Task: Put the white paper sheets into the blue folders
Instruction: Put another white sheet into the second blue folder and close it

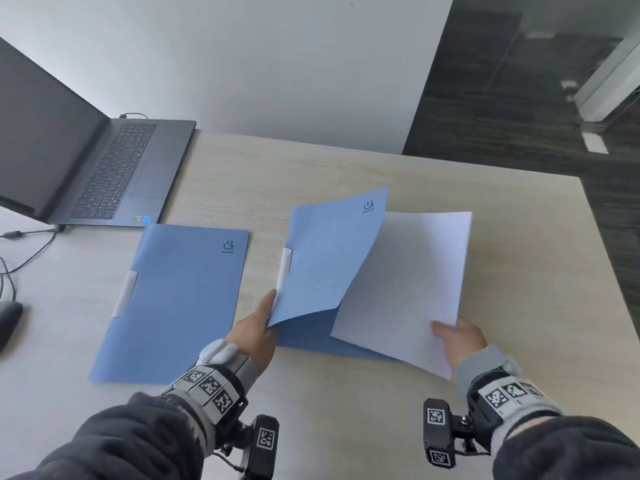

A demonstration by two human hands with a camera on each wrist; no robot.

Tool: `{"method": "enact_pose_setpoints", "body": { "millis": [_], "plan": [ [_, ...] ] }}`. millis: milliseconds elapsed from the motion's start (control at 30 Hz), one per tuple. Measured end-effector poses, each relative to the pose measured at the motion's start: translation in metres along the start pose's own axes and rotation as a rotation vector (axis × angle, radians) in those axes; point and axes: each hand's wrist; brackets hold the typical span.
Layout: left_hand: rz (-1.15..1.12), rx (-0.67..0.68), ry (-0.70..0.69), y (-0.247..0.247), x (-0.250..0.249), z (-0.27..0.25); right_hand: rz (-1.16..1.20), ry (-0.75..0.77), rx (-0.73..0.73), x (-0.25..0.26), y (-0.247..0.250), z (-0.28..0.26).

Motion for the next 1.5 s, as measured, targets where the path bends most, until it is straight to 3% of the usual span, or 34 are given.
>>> {"method": "enact_pose_setpoints", "body": {
  "millis": [200, 433, 533, 700, 900, 1233, 1500],
  "plan": [
    [0.032, 0.025, -0.131, -0.012, 0.01, -0.013, -0.135, -0.018, 0.143, -0.005, -0.033, -0.002],
    [0.309, 0.137, -0.089, -0.012, 0.021, -0.02, -0.162, -0.042, 0.185, -0.005, -0.039, -0.009],
    [0.2, 0.131, -0.06, -0.007, 0.016, -0.015, -0.176, -0.026, 0.202, -0.007, -0.039, -0.008],
    [-0.184, -0.011, 0.144, -0.001, -0.003, 0.011, -0.197, -0.006, 0.196, -0.008, -0.041, -0.009],
    [-0.411, 0.019, 0.291, 0.002, -0.015, 0.038, -0.262, 0.009, 0.13, -0.017, -0.044, -0.008],
    [-0.571, 0.207, 0.169, -0.001, 0.01, 0.039, -0.404, 0.046, 0.051, -0.022, -0.05, -0.01],
    [-0.402, 0.276, 0.117, 0.003, 0.029, 0.056, -0.5, 0.069, 0.046, -0.017, -0.052, -0.011]
  ]
}}
Point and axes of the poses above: each hand's wrist, its own z-axis towards the middle knuckle, its own y-axis out of the back of the hand, x = y × z, and after that the axes turned 13 degrees about z, right-handed
